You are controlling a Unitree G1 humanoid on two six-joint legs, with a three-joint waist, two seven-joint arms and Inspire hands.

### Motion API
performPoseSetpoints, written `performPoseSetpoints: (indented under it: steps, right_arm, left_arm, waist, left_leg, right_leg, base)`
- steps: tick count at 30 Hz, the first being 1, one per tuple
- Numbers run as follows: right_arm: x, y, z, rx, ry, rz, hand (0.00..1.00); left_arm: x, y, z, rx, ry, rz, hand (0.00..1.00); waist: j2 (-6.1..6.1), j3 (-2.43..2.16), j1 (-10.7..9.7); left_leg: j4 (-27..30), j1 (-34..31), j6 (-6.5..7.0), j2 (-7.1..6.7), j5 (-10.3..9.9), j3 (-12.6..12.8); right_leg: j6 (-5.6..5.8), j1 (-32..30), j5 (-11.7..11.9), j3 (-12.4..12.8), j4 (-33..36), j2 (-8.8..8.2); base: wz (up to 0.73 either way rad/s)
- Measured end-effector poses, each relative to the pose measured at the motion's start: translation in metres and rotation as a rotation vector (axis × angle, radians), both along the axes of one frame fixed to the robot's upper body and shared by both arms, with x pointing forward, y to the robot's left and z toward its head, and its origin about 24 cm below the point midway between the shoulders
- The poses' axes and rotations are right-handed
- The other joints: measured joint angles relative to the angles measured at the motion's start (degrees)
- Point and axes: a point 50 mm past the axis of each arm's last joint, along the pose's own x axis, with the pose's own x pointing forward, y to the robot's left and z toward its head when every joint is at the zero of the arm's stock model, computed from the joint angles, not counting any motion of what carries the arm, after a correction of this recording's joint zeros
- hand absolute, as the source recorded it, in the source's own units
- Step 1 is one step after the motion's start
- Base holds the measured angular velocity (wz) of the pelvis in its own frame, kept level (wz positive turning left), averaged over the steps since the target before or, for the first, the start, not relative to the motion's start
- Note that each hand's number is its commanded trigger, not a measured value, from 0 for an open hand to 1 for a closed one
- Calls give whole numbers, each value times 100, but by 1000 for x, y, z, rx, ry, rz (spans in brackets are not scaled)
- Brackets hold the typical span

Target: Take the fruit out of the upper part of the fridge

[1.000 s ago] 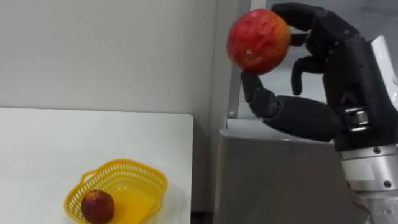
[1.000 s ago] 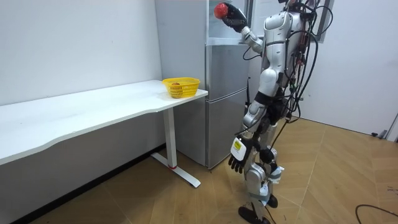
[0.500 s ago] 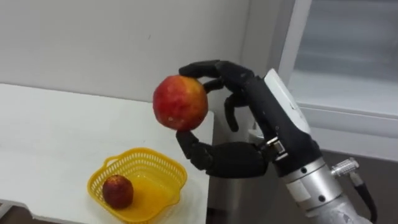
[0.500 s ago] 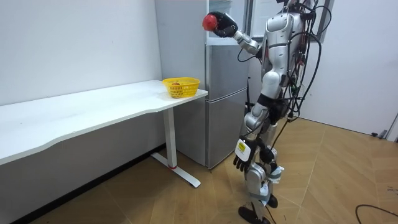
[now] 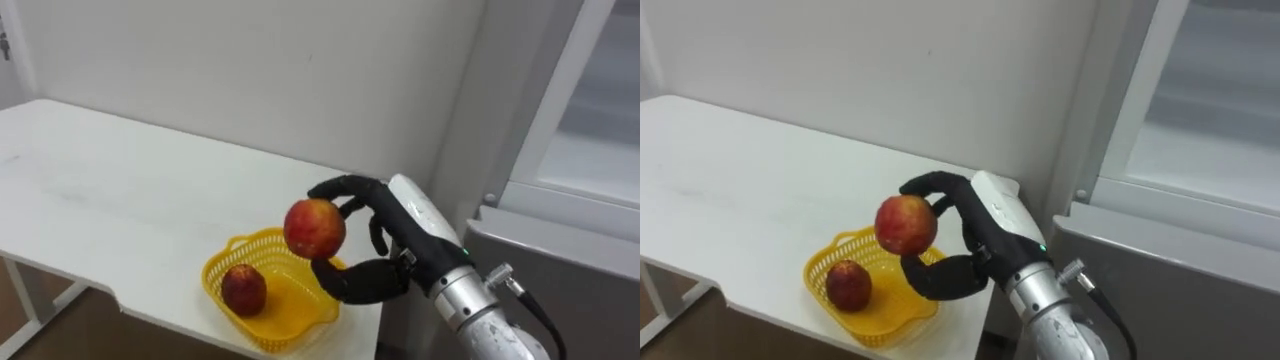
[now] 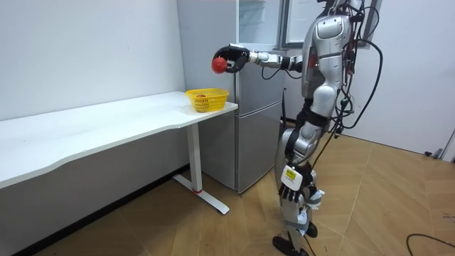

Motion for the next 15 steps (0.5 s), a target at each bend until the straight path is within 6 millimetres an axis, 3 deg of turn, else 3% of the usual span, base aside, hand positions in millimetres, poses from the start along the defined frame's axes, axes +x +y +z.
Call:
performPoseSetpoints:
  steps: [10,12,15]
  right_arm:
    - [5,-6,-32,-44,123,-49,100]
    - [5,-7,-34,-46,128,-52,0]
    - [6,-8,-36,-47,137,-56,0]
  left_arm:
    - [-12,1,0,-26,42,2,0]
    - [-12,1,0,-35,47,1,0]
    - [-12,0,0,-47,51,-1,0]
  waist:
    - [-17,-8,26]
    - [-27,-13,25]
    - [-56,-22,62]
  left_leg:
    - [19,-22,2,-10,1,-29]
    - [24,-24,2,-9,1,-31]
    - [41,-21,1,-12,2,-30]
  right_leg:
    - [1,-4,-1,-14,-6,-31]
    - [2,-4,-1,-5,-8,-37]
    - [2,-3,-1,5,-32,-37]
  base:
    - [1]
    - [0]
    - [0]
